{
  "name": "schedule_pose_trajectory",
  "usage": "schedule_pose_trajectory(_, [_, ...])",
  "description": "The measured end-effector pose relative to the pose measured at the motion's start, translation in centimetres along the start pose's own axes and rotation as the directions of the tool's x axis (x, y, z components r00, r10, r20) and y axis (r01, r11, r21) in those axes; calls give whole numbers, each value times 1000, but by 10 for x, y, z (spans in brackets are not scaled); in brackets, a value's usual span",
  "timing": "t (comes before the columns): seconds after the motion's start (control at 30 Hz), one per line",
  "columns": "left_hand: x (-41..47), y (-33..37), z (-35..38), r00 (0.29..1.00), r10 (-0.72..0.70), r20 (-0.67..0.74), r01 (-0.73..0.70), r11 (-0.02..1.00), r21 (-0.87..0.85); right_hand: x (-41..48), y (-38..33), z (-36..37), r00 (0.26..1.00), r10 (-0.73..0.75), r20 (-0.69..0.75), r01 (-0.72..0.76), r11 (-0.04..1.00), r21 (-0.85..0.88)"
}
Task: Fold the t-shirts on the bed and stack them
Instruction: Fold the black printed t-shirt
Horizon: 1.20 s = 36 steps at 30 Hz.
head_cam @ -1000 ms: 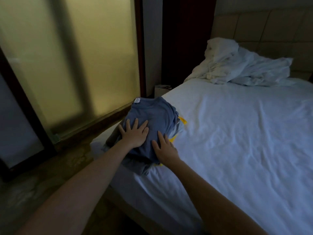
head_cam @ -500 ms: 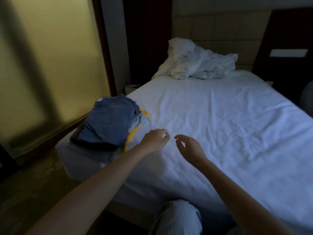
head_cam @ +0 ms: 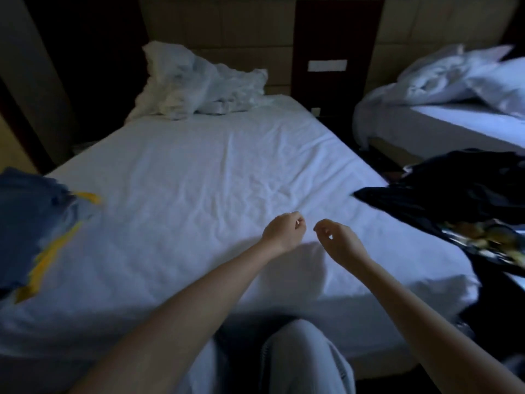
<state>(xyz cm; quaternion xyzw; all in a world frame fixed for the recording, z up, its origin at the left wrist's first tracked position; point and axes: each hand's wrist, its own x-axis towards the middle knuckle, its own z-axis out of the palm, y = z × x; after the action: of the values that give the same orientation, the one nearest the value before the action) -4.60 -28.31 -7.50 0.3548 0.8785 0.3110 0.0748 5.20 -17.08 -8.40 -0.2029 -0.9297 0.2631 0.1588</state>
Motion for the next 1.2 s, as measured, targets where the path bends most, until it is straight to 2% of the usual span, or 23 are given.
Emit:
schedule_pose_trajectory(0.17, [38,48,59,995,76,-59,-79,995,-60,-9,67,-34,988,59,-142,-63,998,-29])
schedule_pose_trajectory(0.37, [54,34,95,982,159,-105,-134,967,216,-12,138,-59,925,176,-337,-205,977,-52])
schedule_pose_trajectory(0.53, [55,27,103,965,185,-184,-146,968,204,33,162,-59,894,261,-364,-340,925,-173])
schedule_pose_trajectory(0.6, [56,29,106,954,201,-223,-168,973,158,50,168,-55,870,352,-345,-432,882,-189])
schedule_pose_trajectory(0.7, [56,28,107,959,186,-214,-153,975,161,58,175,-48,829,417,-373,-487,865,-117])
schedule_pose_trajectory(0.8, [55,31,105,962,168,-215,-139,980,143,57,175,-54,754,470,-458,-495,866,73])
schedule_pose_trajectory(0.9, [55,29,107,963,175,-205,-159,983,96,51,165,-51,725,470,-503,-464,874,147])
schedule_pose_trajectory(1.0, [56,29,107,964,177,-199,-172,984,44,30,138,-40,744,417,-522,-401,904,150])
schedule_pose_trajectory(1.1, [52,30,103,965,174,-194,-191,979,-72,3,104,-19,851,267,-452,-232,964,131])
schedule_pose_trajectory(1.2, [47,29,96,985,153,-78,-167,960,-227,-19,69,8,938,27,-346,2,996,85])
